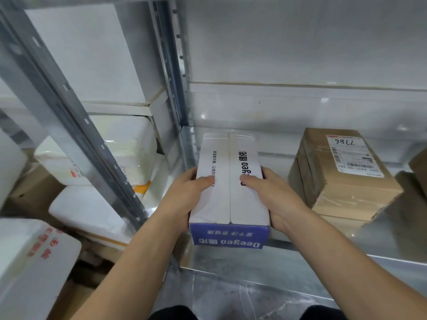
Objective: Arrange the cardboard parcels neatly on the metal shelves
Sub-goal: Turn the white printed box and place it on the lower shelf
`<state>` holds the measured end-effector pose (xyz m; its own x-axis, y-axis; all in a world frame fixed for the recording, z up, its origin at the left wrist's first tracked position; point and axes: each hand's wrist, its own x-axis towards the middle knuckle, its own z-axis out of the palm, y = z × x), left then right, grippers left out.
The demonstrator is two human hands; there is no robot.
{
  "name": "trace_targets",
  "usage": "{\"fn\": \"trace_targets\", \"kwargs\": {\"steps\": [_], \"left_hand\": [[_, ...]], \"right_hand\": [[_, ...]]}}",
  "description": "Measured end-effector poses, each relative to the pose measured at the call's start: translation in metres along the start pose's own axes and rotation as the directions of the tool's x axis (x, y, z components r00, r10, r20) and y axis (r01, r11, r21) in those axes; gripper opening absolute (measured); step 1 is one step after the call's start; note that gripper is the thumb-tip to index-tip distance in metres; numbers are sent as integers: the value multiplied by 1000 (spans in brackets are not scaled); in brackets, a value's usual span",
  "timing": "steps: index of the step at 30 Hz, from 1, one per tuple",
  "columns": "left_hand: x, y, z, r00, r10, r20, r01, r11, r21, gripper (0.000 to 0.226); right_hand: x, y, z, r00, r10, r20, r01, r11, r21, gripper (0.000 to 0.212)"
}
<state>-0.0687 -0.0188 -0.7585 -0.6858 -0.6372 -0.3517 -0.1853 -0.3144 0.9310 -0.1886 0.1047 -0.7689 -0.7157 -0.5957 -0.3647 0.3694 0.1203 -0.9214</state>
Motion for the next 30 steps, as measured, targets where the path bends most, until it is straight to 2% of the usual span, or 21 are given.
{"fn": "trace_targets", "kwargs": {"steps": [5, 12, 17, 19, 21, 23, 24, 27, 30], "left_hand": [[4, -6, -3, 999, 27, -18, -26, 998, 50, 15], [7, -11, -5, 997, 64, -45, -59, 993, 99, 15], [4, -9, -5, 998, 8, -56, -5, 999, 47, 17], [0, -5, -7, 998, -65, -22, 62, 994, -90, 23], [-1, 0, -10, 997, -82, 6, 82, 980, -183, 27], [0, 4, -13, 997, -61, 39, 68, 975, -213, 29], [0, 7, -14, 997, -45, 63, 57, 977, -205, 30], [2, 14, -16, 997, -12, 78, 22, 991, -132, 33], [2, 16, -18, 998, -17, 68, 24, 995, -97, 40]], "right_hand": [[0, 5, 2, 999, -40, -5, 39, 998, -56, 20], [0, 4, 5, 996, -86, 12, 87, 987, -136, 15], [0, 5, 4, 998, -63, -7, 62, 993, -99, 13], [1, 5, 1, 999, -50, -7, 50, 998, -36, 27], [3, 6, -3, 997, -71, 9, 71, 997, 22, 50], [7, 8, -8, 994, -101, 37, 100, 994, 45, 75], [7, 8, -9, 992, -120, 50, 118, 992, 36, 77], [6, 8, -12, 988, -138, 68, 142, 988, -60, 55], [3, 5, -15, 988, -141, 59, 147, 982, -117, 47]]}}
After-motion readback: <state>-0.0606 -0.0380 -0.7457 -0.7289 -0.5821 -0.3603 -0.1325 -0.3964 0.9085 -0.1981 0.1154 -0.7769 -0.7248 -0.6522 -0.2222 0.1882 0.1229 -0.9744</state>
